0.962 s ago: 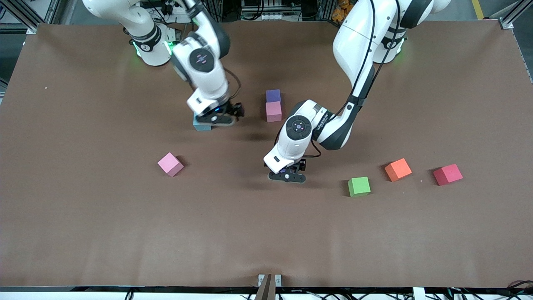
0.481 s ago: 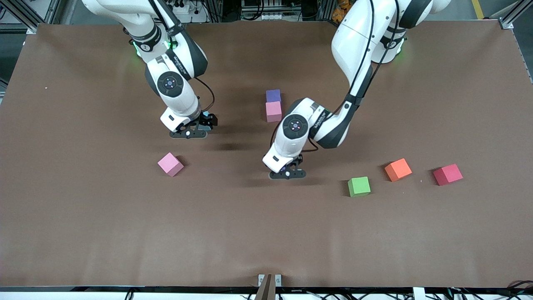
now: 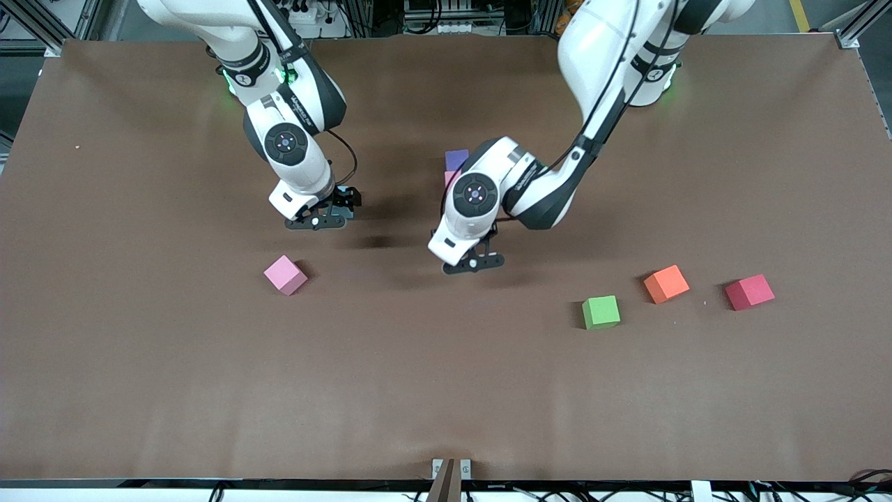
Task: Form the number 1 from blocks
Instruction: 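Carry the purple block and set it beside the pink block, left gripper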
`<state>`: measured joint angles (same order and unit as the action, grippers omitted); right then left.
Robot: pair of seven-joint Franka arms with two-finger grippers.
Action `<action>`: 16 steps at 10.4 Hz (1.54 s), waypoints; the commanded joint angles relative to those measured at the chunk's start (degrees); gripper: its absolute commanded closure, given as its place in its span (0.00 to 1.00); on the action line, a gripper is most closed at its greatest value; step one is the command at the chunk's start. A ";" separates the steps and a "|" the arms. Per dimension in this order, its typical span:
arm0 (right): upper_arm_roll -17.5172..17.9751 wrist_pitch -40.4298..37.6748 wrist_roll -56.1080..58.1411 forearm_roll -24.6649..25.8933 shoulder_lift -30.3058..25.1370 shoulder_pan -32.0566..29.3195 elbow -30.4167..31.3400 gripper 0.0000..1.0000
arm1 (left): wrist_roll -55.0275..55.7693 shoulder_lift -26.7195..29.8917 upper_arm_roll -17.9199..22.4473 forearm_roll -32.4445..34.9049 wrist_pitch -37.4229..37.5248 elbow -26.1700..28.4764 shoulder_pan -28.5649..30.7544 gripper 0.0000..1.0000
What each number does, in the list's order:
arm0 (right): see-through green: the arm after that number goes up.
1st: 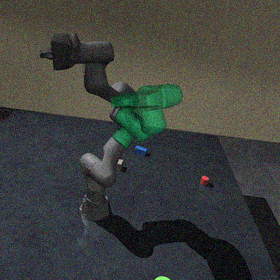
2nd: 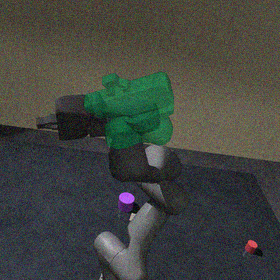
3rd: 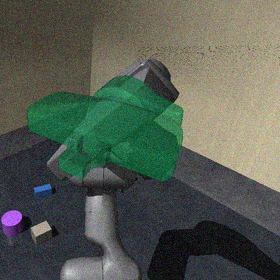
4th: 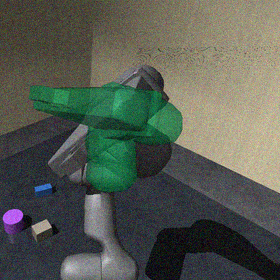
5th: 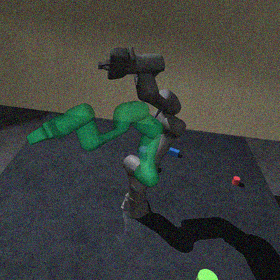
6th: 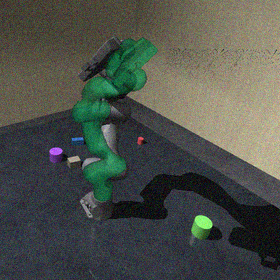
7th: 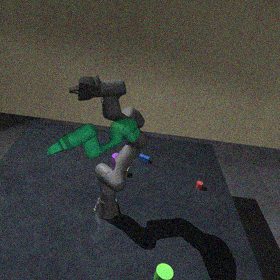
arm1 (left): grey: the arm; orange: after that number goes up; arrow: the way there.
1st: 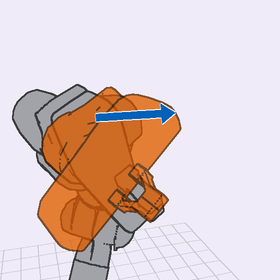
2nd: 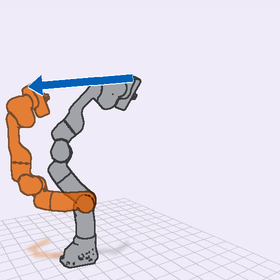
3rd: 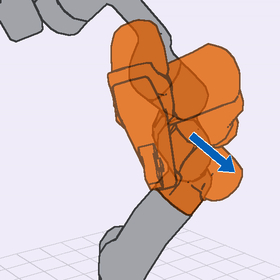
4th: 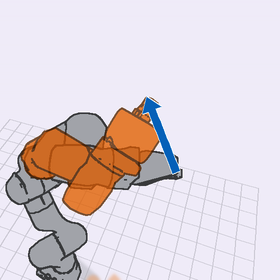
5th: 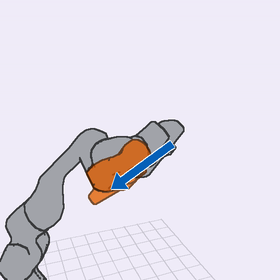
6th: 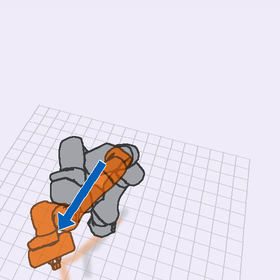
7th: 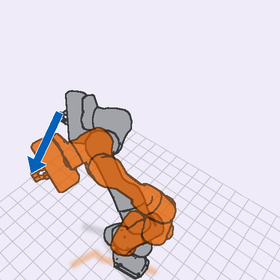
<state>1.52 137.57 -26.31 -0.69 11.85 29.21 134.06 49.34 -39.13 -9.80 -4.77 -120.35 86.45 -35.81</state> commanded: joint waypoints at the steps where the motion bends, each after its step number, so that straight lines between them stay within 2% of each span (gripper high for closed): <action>1: 0.77 1.12 1.87 0.34 2.55 -1.17 0.50 0.00 | 0.85 8.35 -6.00 3.87 -0.14 10.90 5.38 1.00; 3: 0.77 4.36 1.87 0.34 5.01 -0.47 0.50 0.00 | 1.28 9.77 -10.40 7.47 -2.59 14.43 8.02 1.00; 4: 0.77 5.59 1.87 0.25 5.72 -0.29 0.58 0.05 | 1.72 9.77 -10.68 8.80 -6.09 15.93 8.03 1.00; 7: 0.94 5.69 1.52 -0.28 5.82 -0.29 0.50 0.45 | 1.90 8.81 -10.68 10.91 -12.08 18.30 7.68 1.00; 8: 0.94 5.69 1.43 -0.37 5.73 -0.38 0.50 0.51 | 1.90 8.37 -10.68 11.27 -13.14 18.49 7.68 1.00; 10: 0.94 5.52 1.00 -0.45 5.21 -0.38 0.50 0.53 | 2.51 7.58 -10.68 11.18 -14.64 18.40 7.16 1.00; 13: 0.94 4.82 0.99 -0.46 1.52 0.32 0.58 0.53 | 3.48 6.18 -10.68 11.18 -17.28 18.40 6.10 1.00; 16: 0.94 4.64 0.64 -0.46 -2.34 5.41 1.46 0.53 | 4.09 4.51 -10.59 11.71 -18.42 18.40 4.52 1.00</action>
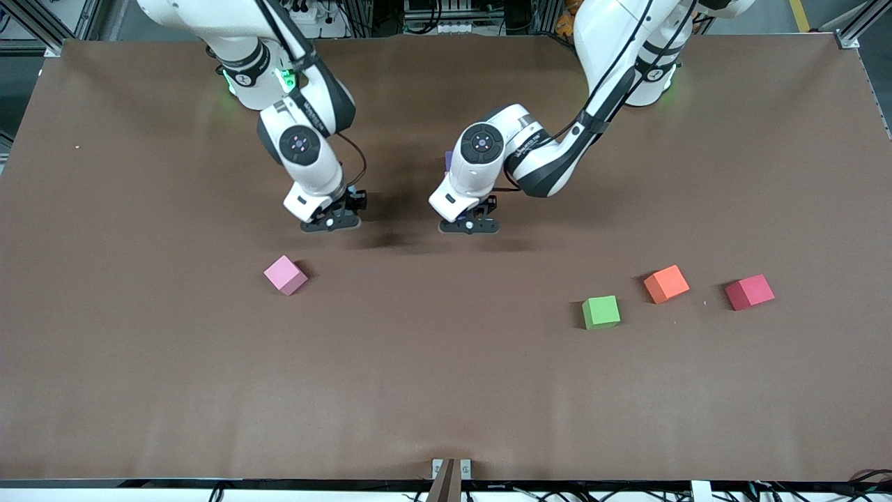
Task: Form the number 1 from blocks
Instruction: 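Carry the purple block and set it beside the pink block, left gripper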
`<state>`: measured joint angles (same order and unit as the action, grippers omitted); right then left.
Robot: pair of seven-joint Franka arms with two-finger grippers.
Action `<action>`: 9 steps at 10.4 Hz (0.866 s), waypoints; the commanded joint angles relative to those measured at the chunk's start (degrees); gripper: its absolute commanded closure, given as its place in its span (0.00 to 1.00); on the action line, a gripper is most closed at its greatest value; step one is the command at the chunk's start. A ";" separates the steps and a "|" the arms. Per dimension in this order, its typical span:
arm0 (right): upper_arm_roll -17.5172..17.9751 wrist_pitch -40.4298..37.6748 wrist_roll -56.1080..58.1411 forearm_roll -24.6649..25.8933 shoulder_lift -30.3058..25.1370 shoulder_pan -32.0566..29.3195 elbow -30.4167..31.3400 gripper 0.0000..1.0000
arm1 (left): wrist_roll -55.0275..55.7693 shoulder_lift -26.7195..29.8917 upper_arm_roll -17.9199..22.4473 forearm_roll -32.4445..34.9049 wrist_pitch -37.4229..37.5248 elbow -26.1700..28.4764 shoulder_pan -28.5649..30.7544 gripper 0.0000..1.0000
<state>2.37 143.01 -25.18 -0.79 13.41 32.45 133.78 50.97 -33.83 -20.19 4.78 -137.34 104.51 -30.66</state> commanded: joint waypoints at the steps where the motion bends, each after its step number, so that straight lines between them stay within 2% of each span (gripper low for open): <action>1: 0.09 -1.06 -3.01 -0.35 -5.05 4.00 1.92 0.53 | 3.51 -1.40 -0.20 3.73 -1.53 0.34 -0.80 1.00; 4: 0.18 -0.80 -9.97 -0.35 -6.28 8.76 2.01 0.52 | 5.36 -2.29 -0.20 5.68 -1.53 0.34 -1.16 1.00; 9: 0.61 -0.10 -20.24 -0.27 -9.18 17.98 5.52 0.52 | 5.36 -2.46 -0.20 7.16 -3.02 0.34 -1.59 1.00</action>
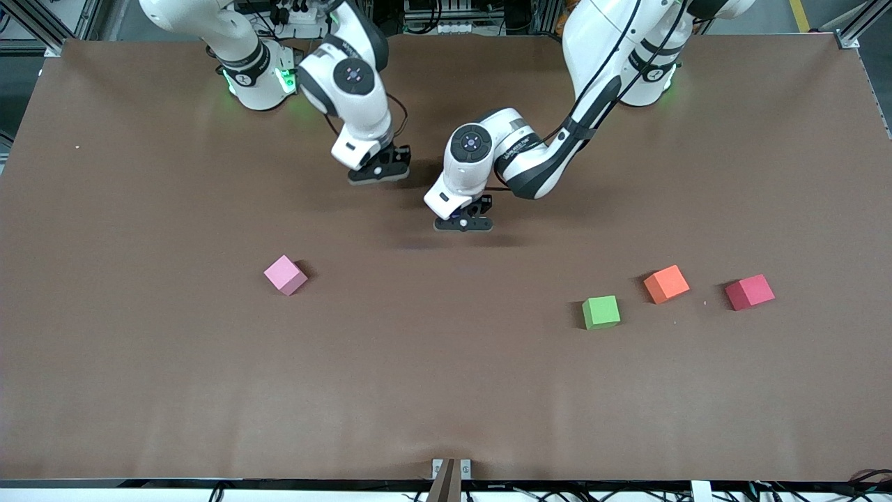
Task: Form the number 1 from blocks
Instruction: 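Carry the purple block and set it beside the pink block, left gripper, then grasp the green block with the left gripper while the right gripper grasps cyan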
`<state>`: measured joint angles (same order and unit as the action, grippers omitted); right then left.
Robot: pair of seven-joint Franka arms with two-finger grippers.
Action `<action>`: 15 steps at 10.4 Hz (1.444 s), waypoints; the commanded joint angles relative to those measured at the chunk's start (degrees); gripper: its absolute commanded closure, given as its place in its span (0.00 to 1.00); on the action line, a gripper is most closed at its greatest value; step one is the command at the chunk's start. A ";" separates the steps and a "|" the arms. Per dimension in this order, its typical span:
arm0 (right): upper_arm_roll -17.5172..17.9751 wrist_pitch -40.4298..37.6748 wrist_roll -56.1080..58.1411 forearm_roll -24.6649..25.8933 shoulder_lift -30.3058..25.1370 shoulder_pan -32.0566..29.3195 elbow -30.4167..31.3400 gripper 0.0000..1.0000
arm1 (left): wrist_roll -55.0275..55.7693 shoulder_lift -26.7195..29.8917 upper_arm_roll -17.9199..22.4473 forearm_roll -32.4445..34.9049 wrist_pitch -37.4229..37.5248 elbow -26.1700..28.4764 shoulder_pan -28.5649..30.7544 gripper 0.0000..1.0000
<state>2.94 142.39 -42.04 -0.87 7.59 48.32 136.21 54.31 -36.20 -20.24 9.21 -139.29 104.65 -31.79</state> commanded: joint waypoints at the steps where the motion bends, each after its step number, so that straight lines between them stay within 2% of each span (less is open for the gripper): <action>1: 1.79 1.04 -4.61 -0.27 -4.76 2.22 4.49 0.52 | 2.03 -0.36 -0.15 3.09 -1.25 0.20 -0.46 1.00; 2: 2.77 1.39 -6.10 -0.18 -5.82 2.30 5.90 0.52 | 2.03 -0.62 -0.15 3.36 -1.60 0.20 -0.38 1.00; 3: 4.52 1.66 -7.86 -0.18 -6.00 2.39 6.52 0.52 | 2.03 -1.23 -0.15 4.67 -1.51 0.20 -0.29 0.42; 4: 6.53 1.84 -10.75 -0.18 -5.92 2.57 6.52 0.53 | 2.03 -1.24 0.02 6.25 -1.60 0.29 -0.11 0.00; 6: 7.35 4.46 -15.07 -0.09 -5.13 5.63 6.52 0.53 | 2.03 0.68 1.68 6.44 -1.43 -0.50 0.76 0.00; 9: 7.35 10.60 -18.07 0.00 -0.49 7.93 6.00 0.53 | 1.32 6.75 8.10 6.44 -0.72 -1.37 3.83 0.00; 12: 7.08 12.56 -18.42 0.43 6.89 7.84 -0.92 0.55 | -0.24 6.50 14.51 3.99 -0.72 -4.63 5.86 0.00; 15: 6.56 12.21 -23.25 0.79 14.01 10.56 -9.01 0.55 | -18.03 3.69 20.48 -3.64 -1.16 -5.16 7.80 0.00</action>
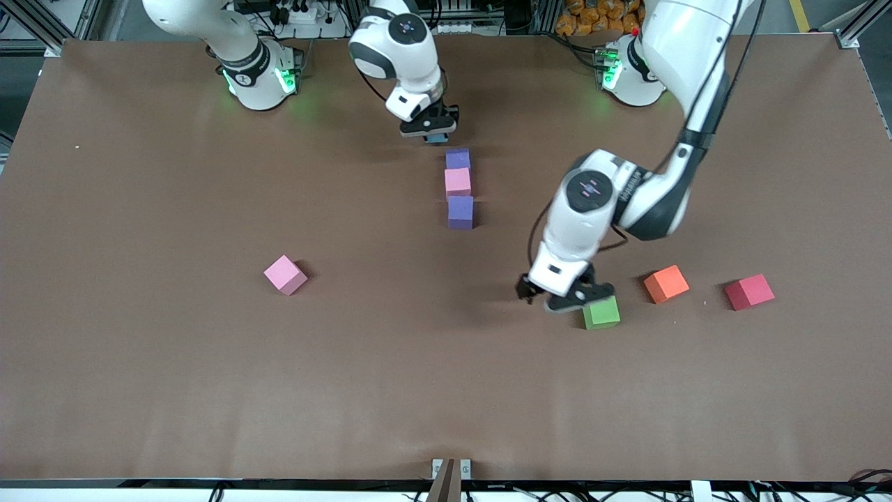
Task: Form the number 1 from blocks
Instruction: 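Grasp the green block with the left gripper while the right gripper grasps cyan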
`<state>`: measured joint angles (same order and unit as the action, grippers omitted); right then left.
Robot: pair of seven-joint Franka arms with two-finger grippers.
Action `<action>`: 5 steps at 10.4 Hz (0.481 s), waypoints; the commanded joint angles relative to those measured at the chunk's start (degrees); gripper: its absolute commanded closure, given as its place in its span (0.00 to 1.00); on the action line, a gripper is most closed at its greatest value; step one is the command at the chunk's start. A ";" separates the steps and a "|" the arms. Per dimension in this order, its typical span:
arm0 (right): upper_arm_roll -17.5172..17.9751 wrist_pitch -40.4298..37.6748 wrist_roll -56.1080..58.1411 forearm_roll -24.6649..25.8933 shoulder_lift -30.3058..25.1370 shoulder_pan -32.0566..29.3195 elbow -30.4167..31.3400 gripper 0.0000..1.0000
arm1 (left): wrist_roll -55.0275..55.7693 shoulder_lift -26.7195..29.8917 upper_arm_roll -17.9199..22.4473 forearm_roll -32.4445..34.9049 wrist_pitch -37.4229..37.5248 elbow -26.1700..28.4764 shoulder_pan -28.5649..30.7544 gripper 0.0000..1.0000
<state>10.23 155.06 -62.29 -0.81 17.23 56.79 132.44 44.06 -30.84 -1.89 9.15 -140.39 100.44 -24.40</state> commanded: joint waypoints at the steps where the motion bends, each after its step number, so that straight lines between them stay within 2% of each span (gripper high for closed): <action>1: -1.52 -0.46 -3.10 0.72 5.52 2.54 -7.00 0.55 | -14.12 -1.86 3.11 -6.48 -0.14 -0.95 0.58 0.00; 2: -2.75 -0.46 -3.01 0.72 6.49 3.32 -8.24 0.55 | -17.57 -1.77 3.39 -9.47 -0.14 -0.87 1.45 0.00; 5: -4.34 -0.54 -2.83 0.90 7.65 3.51 -9.92 0.53 | -21.12 -2.21 4.88 -10.20 -0.05 -0.60 2.60 0.00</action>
<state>7.47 155.00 -63.84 -0.79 24.06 59.16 124.01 25.30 -32.64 2.76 0.38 -140.57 100.26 -21.89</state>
